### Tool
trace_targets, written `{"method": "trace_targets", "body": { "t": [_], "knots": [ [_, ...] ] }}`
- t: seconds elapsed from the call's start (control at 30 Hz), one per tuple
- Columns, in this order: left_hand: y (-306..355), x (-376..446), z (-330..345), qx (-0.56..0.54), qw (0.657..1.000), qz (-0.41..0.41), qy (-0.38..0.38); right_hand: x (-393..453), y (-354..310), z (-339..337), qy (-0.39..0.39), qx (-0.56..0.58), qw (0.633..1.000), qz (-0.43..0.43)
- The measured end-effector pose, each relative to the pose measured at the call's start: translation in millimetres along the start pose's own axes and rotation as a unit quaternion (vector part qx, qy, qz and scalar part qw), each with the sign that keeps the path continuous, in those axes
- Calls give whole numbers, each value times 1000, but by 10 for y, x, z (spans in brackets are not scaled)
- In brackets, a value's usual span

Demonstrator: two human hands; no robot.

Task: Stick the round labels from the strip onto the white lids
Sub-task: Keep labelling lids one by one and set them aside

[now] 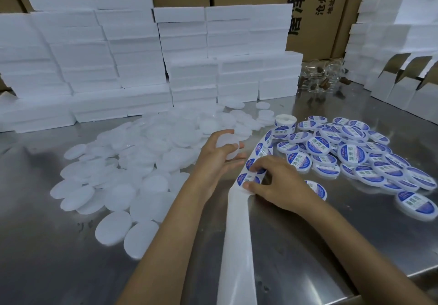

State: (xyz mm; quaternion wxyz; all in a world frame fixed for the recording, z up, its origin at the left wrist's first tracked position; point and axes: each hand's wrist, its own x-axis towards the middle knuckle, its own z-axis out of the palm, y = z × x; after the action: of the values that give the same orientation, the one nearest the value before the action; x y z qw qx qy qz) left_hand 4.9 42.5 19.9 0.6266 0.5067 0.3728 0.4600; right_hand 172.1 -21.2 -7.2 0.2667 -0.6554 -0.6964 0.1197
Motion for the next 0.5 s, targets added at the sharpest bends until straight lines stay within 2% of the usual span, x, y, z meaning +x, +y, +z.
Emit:
{"method": "trace_targets", "body": {
  "t": [0.23,0.5],
  "knots": [
    [-77,46,-24,26,999,-42,11,87,-72,46,6,1,1000,-7],
    [-108,69,-35,12,999,-43,8,41,-156,89,-1,32,999,-4]
  ]
}}
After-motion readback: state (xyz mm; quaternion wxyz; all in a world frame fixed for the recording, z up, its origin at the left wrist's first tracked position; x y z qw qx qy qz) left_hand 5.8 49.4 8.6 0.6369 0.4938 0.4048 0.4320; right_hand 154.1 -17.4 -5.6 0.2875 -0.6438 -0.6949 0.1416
